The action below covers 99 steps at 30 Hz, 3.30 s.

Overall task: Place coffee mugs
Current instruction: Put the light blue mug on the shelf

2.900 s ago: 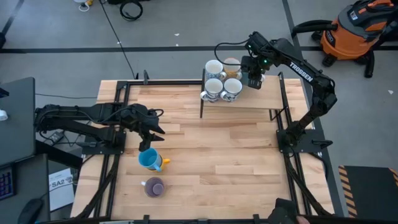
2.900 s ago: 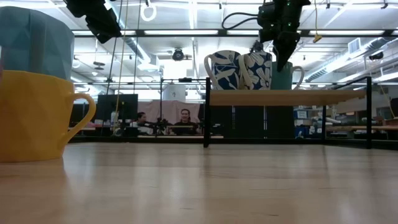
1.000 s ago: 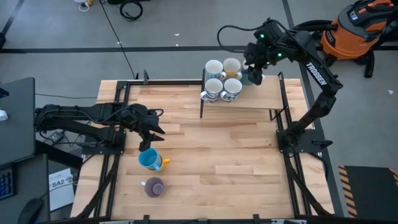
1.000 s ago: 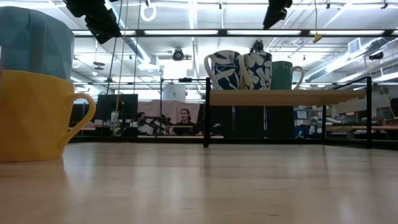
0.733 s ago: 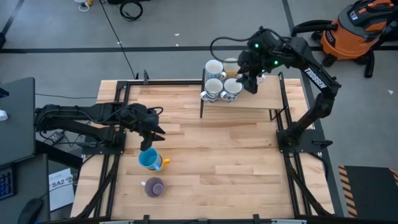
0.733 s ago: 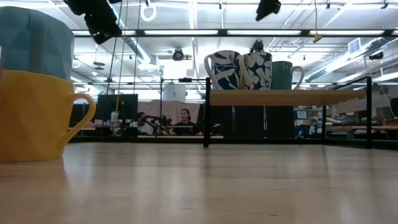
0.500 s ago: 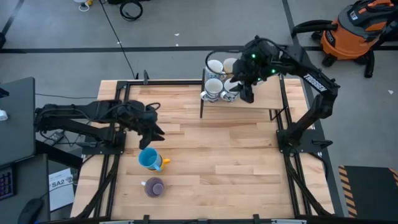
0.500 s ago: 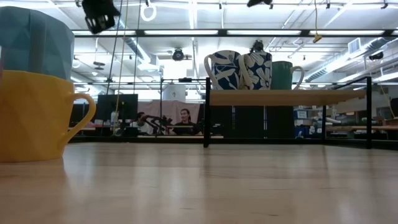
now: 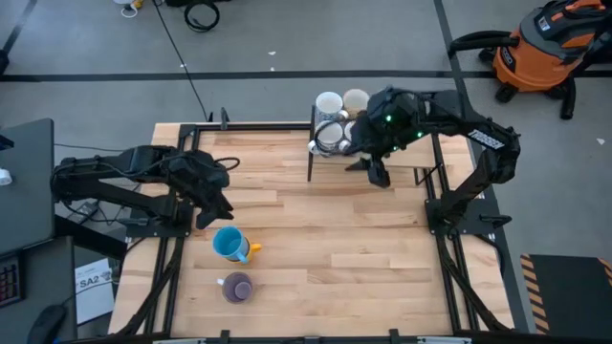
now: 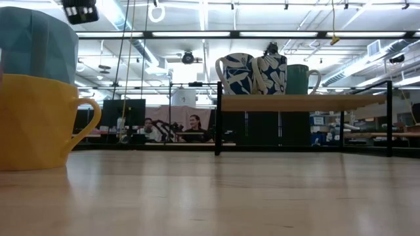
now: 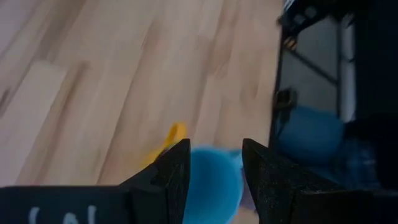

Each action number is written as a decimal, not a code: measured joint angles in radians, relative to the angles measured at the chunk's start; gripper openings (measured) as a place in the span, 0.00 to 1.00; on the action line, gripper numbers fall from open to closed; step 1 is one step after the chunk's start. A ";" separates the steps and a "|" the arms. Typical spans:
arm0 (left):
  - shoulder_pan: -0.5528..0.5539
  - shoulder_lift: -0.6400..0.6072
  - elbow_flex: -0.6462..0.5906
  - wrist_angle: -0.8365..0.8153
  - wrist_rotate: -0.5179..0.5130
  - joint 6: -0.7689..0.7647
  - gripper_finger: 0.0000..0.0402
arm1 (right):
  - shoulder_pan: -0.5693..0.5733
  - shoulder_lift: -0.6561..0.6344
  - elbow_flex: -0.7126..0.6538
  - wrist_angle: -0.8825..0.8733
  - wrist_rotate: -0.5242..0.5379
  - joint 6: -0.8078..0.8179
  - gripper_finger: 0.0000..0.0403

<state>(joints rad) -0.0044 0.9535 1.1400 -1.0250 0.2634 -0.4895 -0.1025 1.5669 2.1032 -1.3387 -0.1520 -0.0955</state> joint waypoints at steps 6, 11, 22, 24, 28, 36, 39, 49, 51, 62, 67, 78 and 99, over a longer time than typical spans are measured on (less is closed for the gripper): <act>-0.004 0.002 -0.002 -0.116 -0.041 0.002 0.38 | 0.090 0.000 -0.090 0.066 0.041 0.044 0.47; -0.056 0.002 -0.002 -0.130 -0.050 0.003 0.38 | 0.145 0.000 -0.190 0.131 0.077 0.045 0.47; -0.212 0.016 -0.002 -0.127 -0.248 -0.003 0.38 | 0.187 0.002 -0.365 0.290 0.080 0.071 0.47; -0.229 0.031 -0.003 -0.126 -0.252 -0.004 0.38 | 0.187 0.002 -0.393 0.296 0.080 0.083 0.47; -0.255 0.081 -0.003 -0.123 -0.256 0.003 0.38 | 0.187 0.001 -0.429 0.321 0.080 0.096 0.47; -0.264 0.174 -0.003 -0.124 -0.274 0.041 0.38 | 0.187 0.002 -0.480 0.336 0.080 0.095 0.47; -0.262 0.206 -0.003 -0.124 -0.275 0.060 0.38 | 0.187 0.002 -0.482 0.336 0.080 0.095 0.47; -0.263 0.293 -0.003 -0.124 -0.275 0.092 0.38 | 0.187 0.002 -0.482 0.336 0.080 0.094 0.47; -0.262 0.304 -0.003 -0.124 -0.275 0.094 0.38 | 0.187 0.002 -0.482 0.336 0.080 0.093 0.47; -0.263 0.324 -0.003 -0.093 -0.275 0.110 0.38 | 0.187 0.002 -0.482 0.343 0.080 0.093 0.47; -0.263 0.353 -0.003 -0.094 -0.277 0.111 0.38 | 0.187 0.002 -0.482 0.344 0.080 0.093 0.47; -0.263 0.383 -0.003 -0.095 -0.277 0.122 0.30 | 0.187 0.002 -0.482 0.352 0.080 0.093 0.47; -0.263 0.382 0.013 -0.097 -0.234 0.116 0.06 | 0.187 0.001 -0.482 0.356 0.079 0.093 0.47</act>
<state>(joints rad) -0.2672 1.3354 1.1527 -1.1224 0.0290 -0.3732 0.0841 1.5681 1.6207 -0.9829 -0.0727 -0.0021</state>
